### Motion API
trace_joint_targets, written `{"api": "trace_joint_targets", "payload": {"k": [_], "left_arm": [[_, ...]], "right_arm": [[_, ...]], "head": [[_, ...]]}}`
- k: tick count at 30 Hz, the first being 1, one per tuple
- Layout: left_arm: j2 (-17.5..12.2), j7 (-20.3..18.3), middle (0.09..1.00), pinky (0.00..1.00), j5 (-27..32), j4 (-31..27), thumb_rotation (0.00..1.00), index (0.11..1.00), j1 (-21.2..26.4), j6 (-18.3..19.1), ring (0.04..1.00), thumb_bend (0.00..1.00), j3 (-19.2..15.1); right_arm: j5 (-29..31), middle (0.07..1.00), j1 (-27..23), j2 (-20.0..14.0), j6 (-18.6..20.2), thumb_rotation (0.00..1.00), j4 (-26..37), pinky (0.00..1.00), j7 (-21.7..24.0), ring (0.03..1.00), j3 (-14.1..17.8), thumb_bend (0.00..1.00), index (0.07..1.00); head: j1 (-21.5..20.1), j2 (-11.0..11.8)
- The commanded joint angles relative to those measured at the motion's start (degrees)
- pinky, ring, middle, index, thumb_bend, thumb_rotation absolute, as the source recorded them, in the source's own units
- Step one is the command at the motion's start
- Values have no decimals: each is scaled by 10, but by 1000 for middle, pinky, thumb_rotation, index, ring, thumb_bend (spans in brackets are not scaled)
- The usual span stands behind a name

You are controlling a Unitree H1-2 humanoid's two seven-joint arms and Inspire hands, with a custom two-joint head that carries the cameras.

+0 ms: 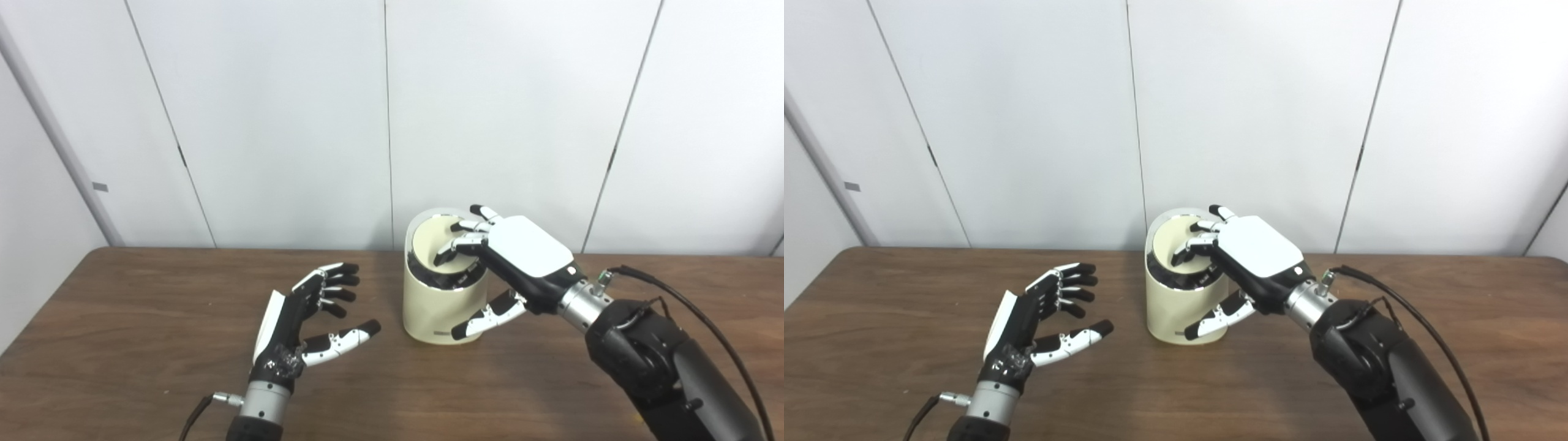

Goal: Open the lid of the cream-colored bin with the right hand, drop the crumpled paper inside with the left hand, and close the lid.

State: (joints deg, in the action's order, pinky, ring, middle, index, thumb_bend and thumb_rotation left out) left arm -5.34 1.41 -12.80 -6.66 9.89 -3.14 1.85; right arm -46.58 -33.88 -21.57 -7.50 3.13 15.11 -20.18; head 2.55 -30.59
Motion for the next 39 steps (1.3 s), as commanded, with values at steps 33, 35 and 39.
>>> {"api": "trace_joint_targets", "payload": {"k": [33, 35, 39], "left_arm": [[-5, -5, 715, 544, 10, -28, 131, 746, 16, -5, 647, 733, -2], [-4, -6, 719, 548, 10, -28, 131, 746, 15, -4, 650, 733, -2], [-2, -8, 723, 548, 12, -30, 130, 748, 14, -2, 657, 736, -3]], "right_arm": [[136, 774, -2, 34, 99, 538, 59, 994, 24, 939, 104, 670, 756], [162, 802, 1, 43, 119, 535, 65, 833, 24, 925, 123, 682, 761], [216, 805, 19, 50, 112, 543, 60, 740, 1, 850, 158, 692, 772]], "head": [[-2, 1], [-3, 1], [-4, 1]]}}
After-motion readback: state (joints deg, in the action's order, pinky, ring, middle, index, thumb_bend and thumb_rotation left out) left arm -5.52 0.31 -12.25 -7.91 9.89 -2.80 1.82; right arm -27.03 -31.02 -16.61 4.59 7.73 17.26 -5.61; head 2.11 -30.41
